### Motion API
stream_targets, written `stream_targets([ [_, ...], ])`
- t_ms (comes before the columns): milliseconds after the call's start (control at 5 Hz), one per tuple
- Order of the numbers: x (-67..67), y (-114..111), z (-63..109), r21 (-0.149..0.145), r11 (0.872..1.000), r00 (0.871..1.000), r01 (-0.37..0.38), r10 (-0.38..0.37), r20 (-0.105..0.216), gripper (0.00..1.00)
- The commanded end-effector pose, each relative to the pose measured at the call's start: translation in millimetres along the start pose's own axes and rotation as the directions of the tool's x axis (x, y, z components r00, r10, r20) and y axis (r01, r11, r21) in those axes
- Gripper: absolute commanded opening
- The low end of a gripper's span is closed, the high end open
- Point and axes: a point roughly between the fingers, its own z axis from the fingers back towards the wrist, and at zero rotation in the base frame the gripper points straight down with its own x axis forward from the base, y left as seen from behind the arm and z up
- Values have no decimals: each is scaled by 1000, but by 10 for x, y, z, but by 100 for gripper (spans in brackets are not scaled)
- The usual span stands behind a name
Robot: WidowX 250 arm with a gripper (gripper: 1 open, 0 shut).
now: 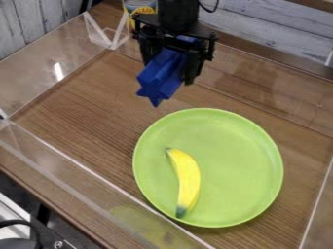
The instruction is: Remove the blue object from inside the green plate and put it on the table
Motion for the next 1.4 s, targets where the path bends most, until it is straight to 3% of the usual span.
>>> stream_targets([
  [0, 107, 75, 246, 8, 1000, 994, -4, 3, 107, 0],
  [400, 256, 183, 215, 15, 1000, 990, 11, -13, 142, 0],
  [800, 503, 327, 170, 21, 999, 982, 46, -49, 181, 0],
  [1200, 635, 375, 79, 29, 998, 979, 50, -55, 194, 0],
])
